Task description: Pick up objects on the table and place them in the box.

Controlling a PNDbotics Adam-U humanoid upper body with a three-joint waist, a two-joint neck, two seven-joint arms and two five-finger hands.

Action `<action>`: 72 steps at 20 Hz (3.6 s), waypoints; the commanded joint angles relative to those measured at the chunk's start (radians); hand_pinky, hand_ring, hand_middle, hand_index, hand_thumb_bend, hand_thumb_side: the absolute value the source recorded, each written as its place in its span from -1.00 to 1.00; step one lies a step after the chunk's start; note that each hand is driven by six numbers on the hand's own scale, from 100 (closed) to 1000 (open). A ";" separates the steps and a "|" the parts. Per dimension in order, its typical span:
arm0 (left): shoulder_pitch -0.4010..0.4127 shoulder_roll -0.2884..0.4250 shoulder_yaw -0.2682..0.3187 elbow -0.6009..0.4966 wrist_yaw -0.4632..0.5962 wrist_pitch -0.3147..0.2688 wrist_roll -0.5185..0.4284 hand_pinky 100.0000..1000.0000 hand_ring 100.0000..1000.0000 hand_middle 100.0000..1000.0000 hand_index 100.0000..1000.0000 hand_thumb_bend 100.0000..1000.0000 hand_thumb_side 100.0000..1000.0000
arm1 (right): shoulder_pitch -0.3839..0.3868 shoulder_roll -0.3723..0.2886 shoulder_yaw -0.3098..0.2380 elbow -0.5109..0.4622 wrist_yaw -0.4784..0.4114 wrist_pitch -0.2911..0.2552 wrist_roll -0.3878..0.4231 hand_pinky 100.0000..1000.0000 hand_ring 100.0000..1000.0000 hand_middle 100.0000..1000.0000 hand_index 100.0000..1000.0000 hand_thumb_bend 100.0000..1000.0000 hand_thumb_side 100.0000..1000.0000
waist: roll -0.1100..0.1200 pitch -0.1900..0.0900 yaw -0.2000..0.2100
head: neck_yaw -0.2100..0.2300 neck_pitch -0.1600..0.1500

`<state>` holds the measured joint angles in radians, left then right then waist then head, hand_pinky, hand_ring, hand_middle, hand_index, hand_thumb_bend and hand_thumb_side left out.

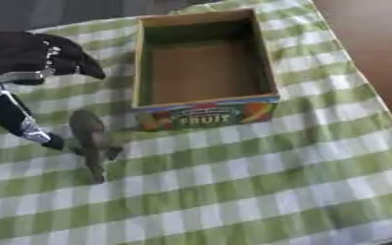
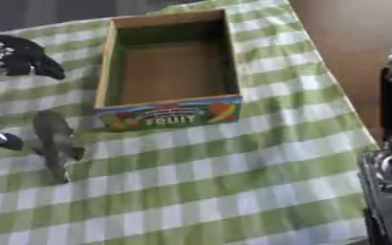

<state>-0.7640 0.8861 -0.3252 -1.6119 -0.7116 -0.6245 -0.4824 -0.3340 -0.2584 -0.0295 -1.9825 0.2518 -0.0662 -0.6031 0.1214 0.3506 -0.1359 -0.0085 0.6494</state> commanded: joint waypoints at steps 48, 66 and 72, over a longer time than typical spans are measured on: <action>0.014 0.007 0.009 0.016 -0.181 -0.283 0.411 0.10 0.15 0.08 -0.09 -1.00 -0.76 | -0.006 -0.005 0.004 -0.018 -0.021 -0.003 0.015 0.76 0.64 0.20 0.57 -1.00 0.36 | -0.005 -0.021 -0.009 | 0.001 -0.022; -0.246 -0.189 0.249 0.240 0.009 -0.283 0.314 0.07 0.14 -0.02 -0.06 -1.00 -0.73 | -0.017 -0.001 0.009 -0.018 -0.031 -0.008 0.021 0.76 0.64 0.20 0.57 -1.00 0.37 | -0.005 -0.010 -0.027 | 0.047 -0.061; -0.328 -0.285 0.295 0.360 -0.177 -0.283 0.474 0.08 0.14 -0.07 -0.04 -1.00 -0.81 | -0.036 0.010 0.017 -0.018 -0.041 -0.017 0.031 0.76 0.64 0.20 0.57 -1.00 0.37 | 0.000 0.000 -0.072 | 0.088 -0.070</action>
<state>-1.0644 0.5960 -0.0529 -1.2589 -0.8537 -0.9068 -0.0431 -0.3600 -0.2423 -0.0145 -1.9825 0.2169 -0.0797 -0.5760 0.1270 0.3704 -0.2134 0.0685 0.5929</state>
